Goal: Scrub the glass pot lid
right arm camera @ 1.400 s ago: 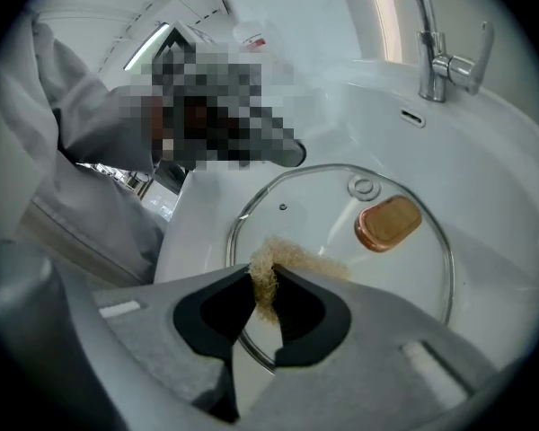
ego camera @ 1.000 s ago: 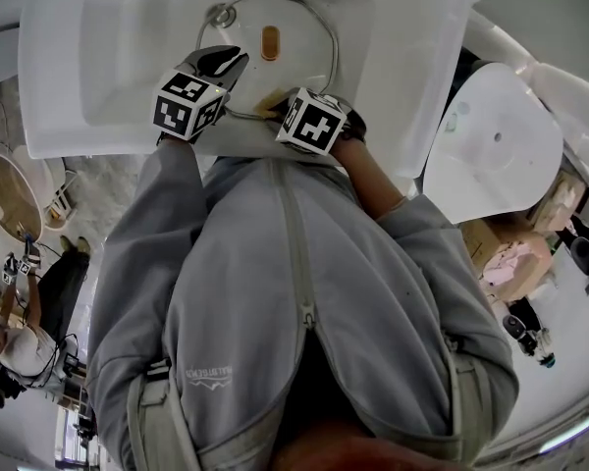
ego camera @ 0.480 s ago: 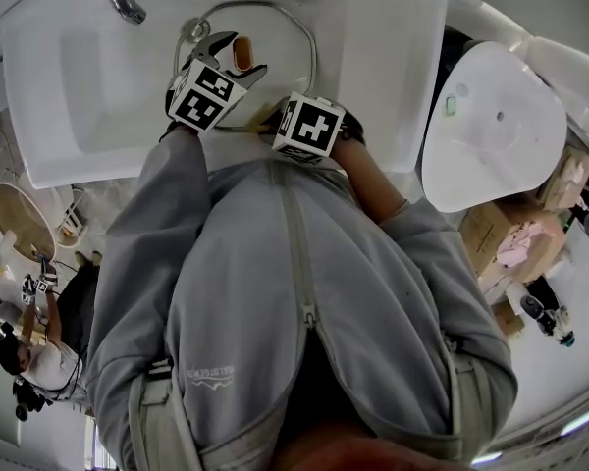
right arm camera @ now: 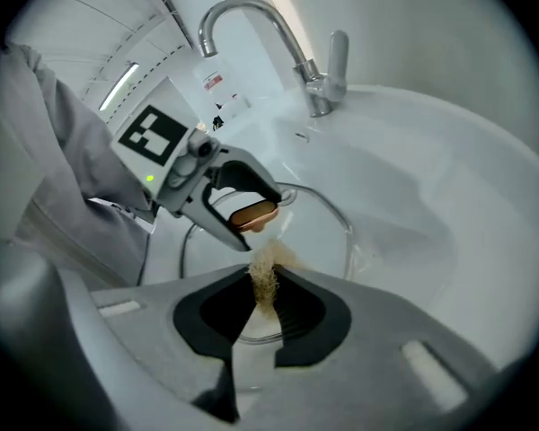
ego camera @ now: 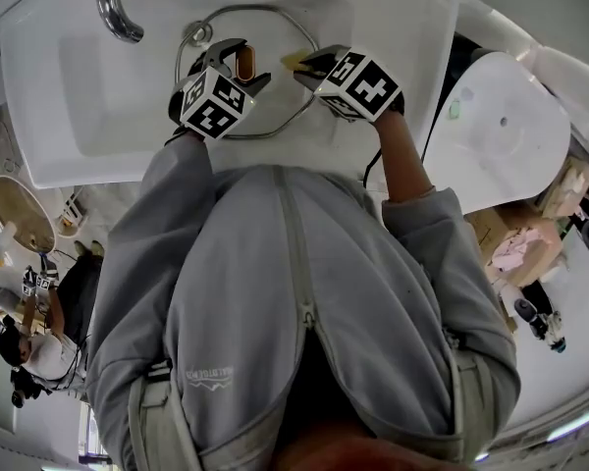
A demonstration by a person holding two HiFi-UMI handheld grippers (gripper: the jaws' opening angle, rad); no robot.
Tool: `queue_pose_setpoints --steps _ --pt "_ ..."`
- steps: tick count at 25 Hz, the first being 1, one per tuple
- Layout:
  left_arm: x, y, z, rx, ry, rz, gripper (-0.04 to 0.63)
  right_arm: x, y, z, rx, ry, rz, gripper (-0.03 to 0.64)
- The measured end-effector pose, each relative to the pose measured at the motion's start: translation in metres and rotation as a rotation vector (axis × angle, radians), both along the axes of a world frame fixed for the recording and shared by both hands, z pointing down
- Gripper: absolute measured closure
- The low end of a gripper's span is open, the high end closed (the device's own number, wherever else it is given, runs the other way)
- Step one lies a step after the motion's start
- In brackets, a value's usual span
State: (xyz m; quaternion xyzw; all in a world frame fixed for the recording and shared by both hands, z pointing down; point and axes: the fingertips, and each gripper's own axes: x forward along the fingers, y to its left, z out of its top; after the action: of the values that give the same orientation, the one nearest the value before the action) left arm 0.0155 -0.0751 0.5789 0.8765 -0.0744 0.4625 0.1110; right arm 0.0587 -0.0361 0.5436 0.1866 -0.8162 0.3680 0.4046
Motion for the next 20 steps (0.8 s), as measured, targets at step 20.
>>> queue_pose_setpoints --steps 20 --pt "-0.004 -0.005 0.000 0.002 -0.008 -0.005 0.278 -0.021 -0.078 0.073 0.078 0.227 -0.079 0.568"
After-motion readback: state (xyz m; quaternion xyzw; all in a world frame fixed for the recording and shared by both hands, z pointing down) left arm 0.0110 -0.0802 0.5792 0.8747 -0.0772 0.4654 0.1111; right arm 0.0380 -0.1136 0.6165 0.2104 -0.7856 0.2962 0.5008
